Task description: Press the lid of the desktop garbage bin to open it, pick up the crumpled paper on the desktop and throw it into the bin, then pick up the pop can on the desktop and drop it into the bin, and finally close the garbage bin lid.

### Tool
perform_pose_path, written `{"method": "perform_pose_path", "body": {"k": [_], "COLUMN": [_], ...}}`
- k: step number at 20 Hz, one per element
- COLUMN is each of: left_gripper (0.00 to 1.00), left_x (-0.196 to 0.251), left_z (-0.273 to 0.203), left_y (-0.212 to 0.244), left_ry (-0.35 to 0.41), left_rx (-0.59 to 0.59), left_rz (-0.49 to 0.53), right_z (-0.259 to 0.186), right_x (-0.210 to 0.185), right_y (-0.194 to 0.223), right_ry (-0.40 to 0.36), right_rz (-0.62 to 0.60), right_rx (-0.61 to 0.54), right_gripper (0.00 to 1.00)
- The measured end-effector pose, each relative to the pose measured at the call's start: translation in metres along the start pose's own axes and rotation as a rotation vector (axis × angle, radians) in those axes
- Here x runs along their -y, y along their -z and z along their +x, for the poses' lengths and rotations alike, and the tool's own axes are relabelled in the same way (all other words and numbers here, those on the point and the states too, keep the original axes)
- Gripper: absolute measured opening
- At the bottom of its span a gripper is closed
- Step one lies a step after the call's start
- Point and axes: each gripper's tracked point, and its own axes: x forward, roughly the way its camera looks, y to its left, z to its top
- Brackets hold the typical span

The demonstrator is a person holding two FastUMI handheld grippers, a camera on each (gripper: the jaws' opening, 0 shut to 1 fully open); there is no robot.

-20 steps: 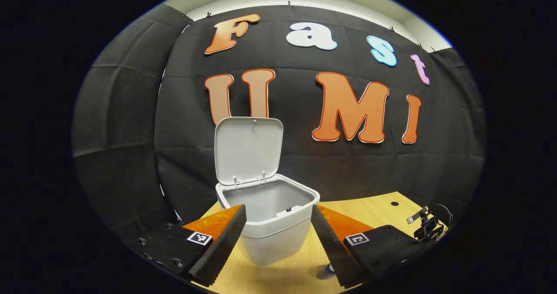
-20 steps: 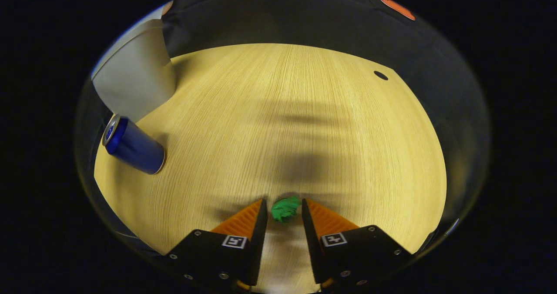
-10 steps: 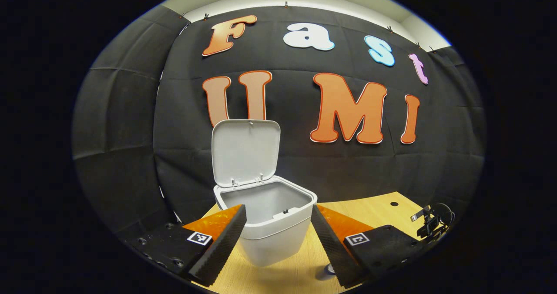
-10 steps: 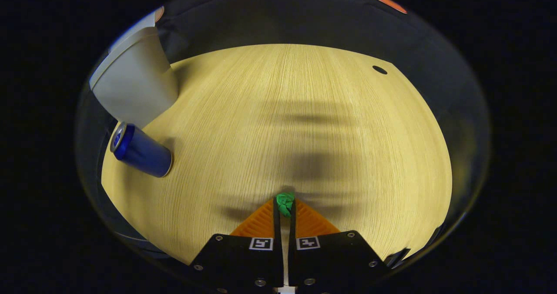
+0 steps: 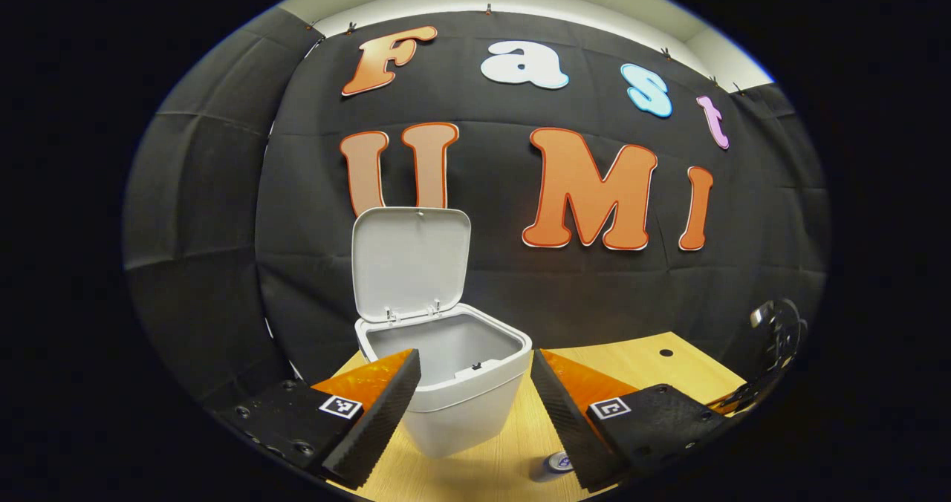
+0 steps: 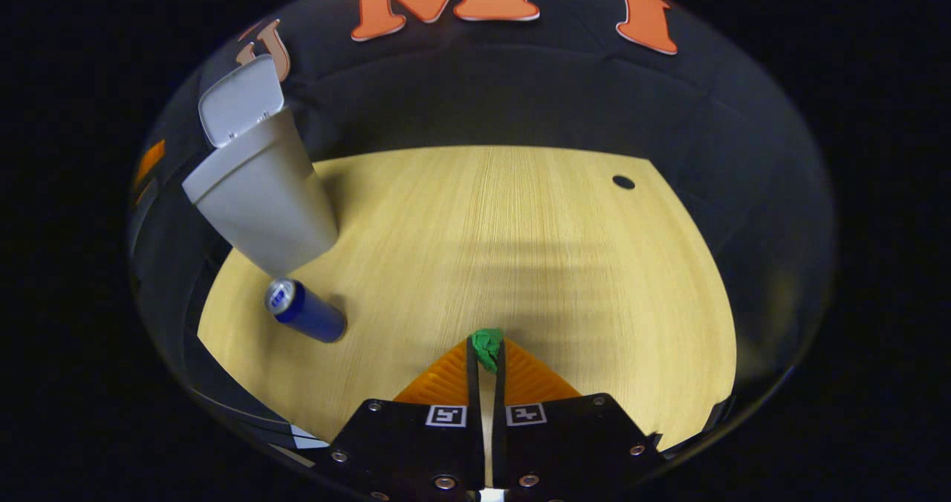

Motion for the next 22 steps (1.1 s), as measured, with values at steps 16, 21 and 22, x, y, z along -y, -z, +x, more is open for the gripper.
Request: {"method": "perform_pose_path", "body": {"k": [16,21,22], "left_gripper": [0.95,0.95,0.95], "left_x": [-0.027,-0.048,-0.053], "left_z": [-0.019,-0.028,-0.031], "left_y": [0.008,0.017,0.018], "left_ry": [-0.032,-0.062,-0.071], "left_rx": [-0.006,-0.014,-0.010], "left_rz": [-0.026,-0.028,-0.022], "right_z": [-0.102,-0.102,-0.100], "right_x": [-0.088,-0.160,-0.175], "right_y": [-0.269,-0.305,-0.311], "right_ry": [-0.178,-0.286,-0.311], "right_rz": [-0.192,-0.258,-0.270], "right_rx": [0.526,0.572,0.573], "right_gripper": [0.04,0.04,0.04]}}
